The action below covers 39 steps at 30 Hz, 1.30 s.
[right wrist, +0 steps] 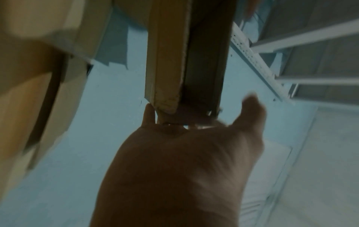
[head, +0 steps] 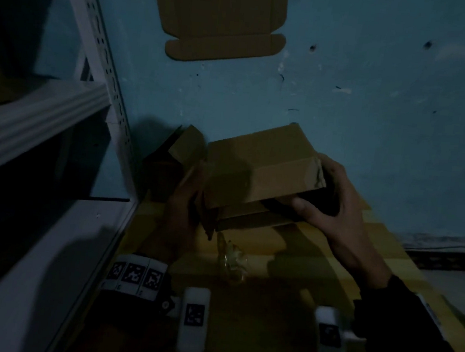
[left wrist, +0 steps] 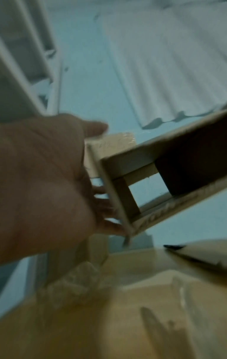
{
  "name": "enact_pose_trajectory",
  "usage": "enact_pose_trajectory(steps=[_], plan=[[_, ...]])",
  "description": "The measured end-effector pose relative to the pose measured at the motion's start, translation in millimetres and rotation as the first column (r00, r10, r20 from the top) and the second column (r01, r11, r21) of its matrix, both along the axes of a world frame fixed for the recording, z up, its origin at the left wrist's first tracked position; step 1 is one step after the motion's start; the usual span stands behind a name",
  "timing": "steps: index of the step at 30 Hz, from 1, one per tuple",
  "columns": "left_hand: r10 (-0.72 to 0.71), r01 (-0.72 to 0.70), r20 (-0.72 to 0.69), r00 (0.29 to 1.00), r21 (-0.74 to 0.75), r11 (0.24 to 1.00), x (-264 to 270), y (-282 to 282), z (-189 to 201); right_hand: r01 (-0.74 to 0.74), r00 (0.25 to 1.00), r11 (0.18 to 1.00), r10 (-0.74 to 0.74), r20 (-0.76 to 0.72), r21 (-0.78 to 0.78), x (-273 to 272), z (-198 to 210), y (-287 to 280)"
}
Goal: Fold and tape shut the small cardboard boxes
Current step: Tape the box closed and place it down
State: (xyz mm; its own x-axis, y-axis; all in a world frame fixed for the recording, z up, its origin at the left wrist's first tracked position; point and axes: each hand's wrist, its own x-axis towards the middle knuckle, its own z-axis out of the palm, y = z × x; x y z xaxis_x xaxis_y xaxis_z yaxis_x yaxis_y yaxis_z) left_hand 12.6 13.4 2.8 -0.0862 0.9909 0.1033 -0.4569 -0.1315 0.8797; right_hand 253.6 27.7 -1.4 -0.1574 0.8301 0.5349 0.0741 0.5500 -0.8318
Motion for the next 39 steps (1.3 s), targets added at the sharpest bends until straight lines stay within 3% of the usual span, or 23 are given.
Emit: enact_pose_trajectory(steps=[5,9,13,18,21,23,28,33,39], plan=[[0.04,-0.036,0.05,0.998,-0.087,0.996,-2.3,3.5,3.2,0.018,0.991,0.994,-0.033,-0.129,-0.112,-7.7,6.8,-0.3],[-0.071,0.074,0.068,0.995,-0.031,0.997,-2.0,1.1,2.0,0.032,0.956,0.953,-0.117,-0.268,-0.303,-3.2,9.0,8.3],[-0.138,0.147,0.103,0.985,-0.081,0.986,-6.2,0.5,-3.0,-0.151,0.96,0.884,0.024,-0.278,-0.443,1.5,18.1,0.9],[-0.204,0.202,-0.005,0.979,-0.128,0.971,-5.4,0.3,-2.8,-0.239,0.953,0.835,0.104,-0.286,-0.495,5.1,20.9,1.4],[-0.143,0.121,-0.131,0.981,-0.16,0.98,-4.1,2.7,-4.0,-0.21,0.956,0.825,0.061,-0.287,-0.525,6.3,17.9,3.6],[-0.111,0.087,-0.133,0.985,-0.176,0.98,-7.3,4.0,-4.5,-0.178,0.955,0.814,0.008,-0.295,-0.553,8.3,17.1,4.1],[0.002,-0.025,-0.234,0.972,-0.099,0.995,-20.2,7.3,-2.5,0.023,0.953,0.826,-0.188,-0.236,-0.564,15.8,15.0,5.3],[0.049,-0.071,-0.356,0.933,-0.049,0.996,-20.9,10.8,-5.4,0.083,0.956,0.823,-0.226,-0.19,-0.561,14.6,13.7,6.4],[0.082,-0.095,-0.36,0.929,-0.019,0.995,-22.3,11.4,-2.8,0.151,0.954,0.833,-0.264,-0.142,-0.532,10.9,12.5,6.5]])
